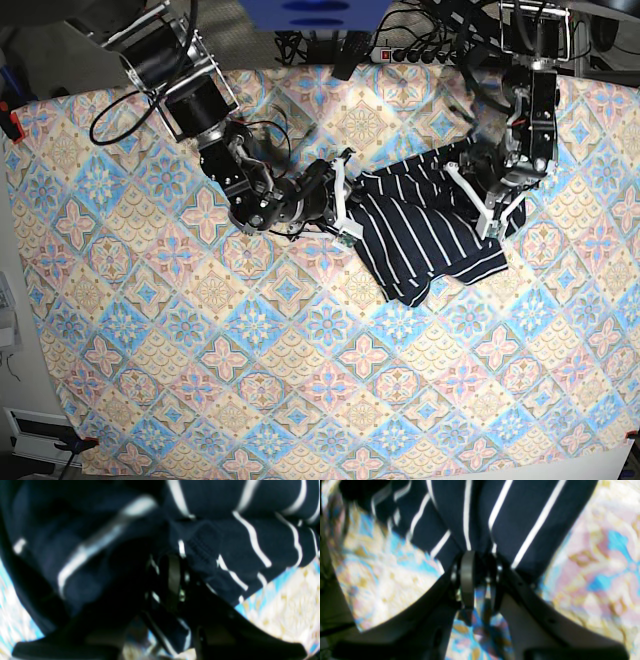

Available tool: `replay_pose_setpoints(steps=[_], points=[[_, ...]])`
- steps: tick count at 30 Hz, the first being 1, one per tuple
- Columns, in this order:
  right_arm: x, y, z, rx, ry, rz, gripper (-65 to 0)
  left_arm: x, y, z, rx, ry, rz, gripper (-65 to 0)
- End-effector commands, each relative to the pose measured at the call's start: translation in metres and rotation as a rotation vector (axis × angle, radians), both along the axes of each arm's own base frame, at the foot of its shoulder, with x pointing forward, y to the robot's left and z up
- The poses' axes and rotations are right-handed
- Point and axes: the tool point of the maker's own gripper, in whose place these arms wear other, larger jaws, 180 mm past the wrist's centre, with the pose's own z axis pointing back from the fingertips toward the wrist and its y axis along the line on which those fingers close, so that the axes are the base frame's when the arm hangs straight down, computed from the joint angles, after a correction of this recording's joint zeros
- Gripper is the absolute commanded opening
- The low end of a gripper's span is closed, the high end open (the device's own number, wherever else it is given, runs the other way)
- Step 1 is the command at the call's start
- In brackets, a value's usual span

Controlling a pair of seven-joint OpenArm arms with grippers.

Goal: Fold the T-shirt properly
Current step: 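Release the right gripper and reposition it at the bundle's corner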

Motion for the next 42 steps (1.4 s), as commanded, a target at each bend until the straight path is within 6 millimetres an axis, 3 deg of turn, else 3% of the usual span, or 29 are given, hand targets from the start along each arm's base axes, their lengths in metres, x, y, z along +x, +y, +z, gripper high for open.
replay_pose_setpoints(steps=[1,6,10,15,18,22,30,39,42], points=[[-0.007,-0.018,-0.008,-0.084,0.002,0.022,-55.2,0.009,0.007,0.002,0.03,-0.026,0.007,-54.0],[-0.016,-0.023,0.008,-0.106,-0.048,0.056,-55.2,0.042,0.01,0.023,0.038,-0.124,0.004,-54.4],[-0.002,-0.027,0.037,-0.079,-0.156,0.059,-55.2,0.06,-0.003,0.067,0.036,-0.256,-0.031,-54.5],[0.028,-0.019,0.077,-0.035,-0.291,0.063,-55.2,0.045,-0.01,0.111,0.038,-0.376,-0.044,-54.5],[0.049,-0.014,0.097,0.001,-0.355,0.057,-55.2,0.026,-0.019,0.121,0.029,-0.39,-0.067,-54.5],[0.07,-0.001,0.11,0.042,-0.389,0.052,-55.2,0.003,-0.03,0.11,0.003,-0.348,-0.07,-54.5],[0.101,0.037,0.113,0.138,-0.36,0.02,-55.2,-0.026,-0.05,0.081,-0.031,-0.22,-0.09,-54.5],[0.134,0.071,0.13,0.241,-0.363,-0.01,-55.2,-0.039,-0.053,0.058,-0.053,-0.136,-0.057,-54.6],[0.138,0.082,0.124,0.255,-0.358,-0.013,-55.2,-0.04,-0.052,0.052,-0.055,-0.121,-0.05,-54.6]])
